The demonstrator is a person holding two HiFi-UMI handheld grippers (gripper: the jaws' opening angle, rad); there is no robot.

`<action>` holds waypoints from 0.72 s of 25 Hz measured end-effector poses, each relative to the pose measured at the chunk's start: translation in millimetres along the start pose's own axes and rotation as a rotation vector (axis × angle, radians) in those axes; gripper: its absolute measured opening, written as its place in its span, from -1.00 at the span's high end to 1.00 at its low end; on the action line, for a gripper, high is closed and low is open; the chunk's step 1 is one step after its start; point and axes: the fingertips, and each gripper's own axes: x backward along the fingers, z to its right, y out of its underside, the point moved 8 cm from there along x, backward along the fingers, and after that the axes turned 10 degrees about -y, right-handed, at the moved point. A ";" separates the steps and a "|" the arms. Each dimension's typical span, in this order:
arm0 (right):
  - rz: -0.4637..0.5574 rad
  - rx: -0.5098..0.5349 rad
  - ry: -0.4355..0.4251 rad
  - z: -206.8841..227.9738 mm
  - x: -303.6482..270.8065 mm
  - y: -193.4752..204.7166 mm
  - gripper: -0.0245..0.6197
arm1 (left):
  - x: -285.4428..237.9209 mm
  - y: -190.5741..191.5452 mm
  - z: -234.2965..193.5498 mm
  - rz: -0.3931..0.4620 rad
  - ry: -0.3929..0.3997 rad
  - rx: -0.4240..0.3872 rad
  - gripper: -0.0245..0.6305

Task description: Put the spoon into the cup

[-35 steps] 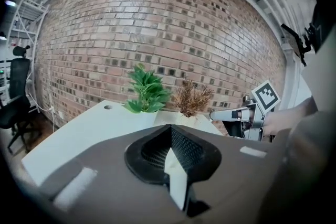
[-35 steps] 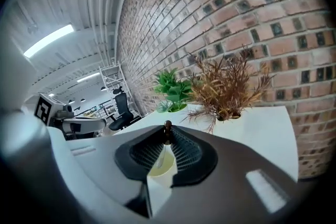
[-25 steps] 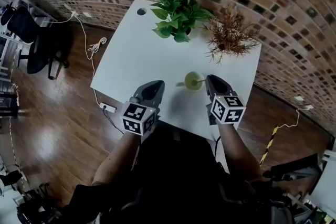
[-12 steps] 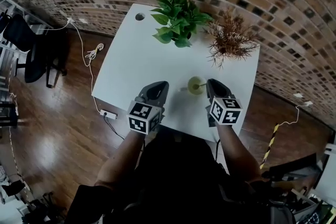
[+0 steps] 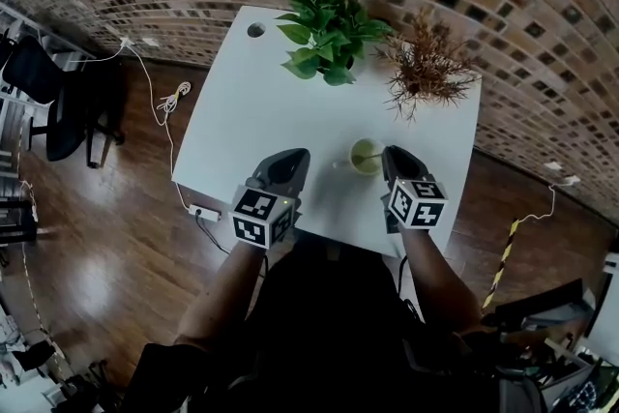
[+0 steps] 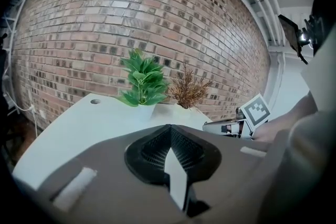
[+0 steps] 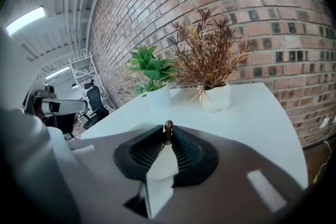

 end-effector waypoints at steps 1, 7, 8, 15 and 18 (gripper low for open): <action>-0.007 0.008 0.008 0.2 0.2 -0.3 0.72 | 1.0 -0.3 0.1 -0.002 0.006 -0.004 0.93; -0.007 0.028 0.077 -2.9 12.3 -5.0 0.49 | 10.0 -1.1 3.7 -0.014 0.047 0.000 0.93; 0.007 0.027 0.086 -5.7 16.0 -6.6 0.50 | 12.7 -2.7 2.3 -0.006 0.050 0.000 0.93; 0.111 0.022 0.215 -18.6 67.0 -23.1 0.67 | 31.7 -18.8 13.2 0.052 0.158 -0.041 0.93; 0.144 0.029 0.244 -28.3 92.7 -30.0 0.90 | 39.5 -19.7 16.7 0.086 0.216 -0.040 0.93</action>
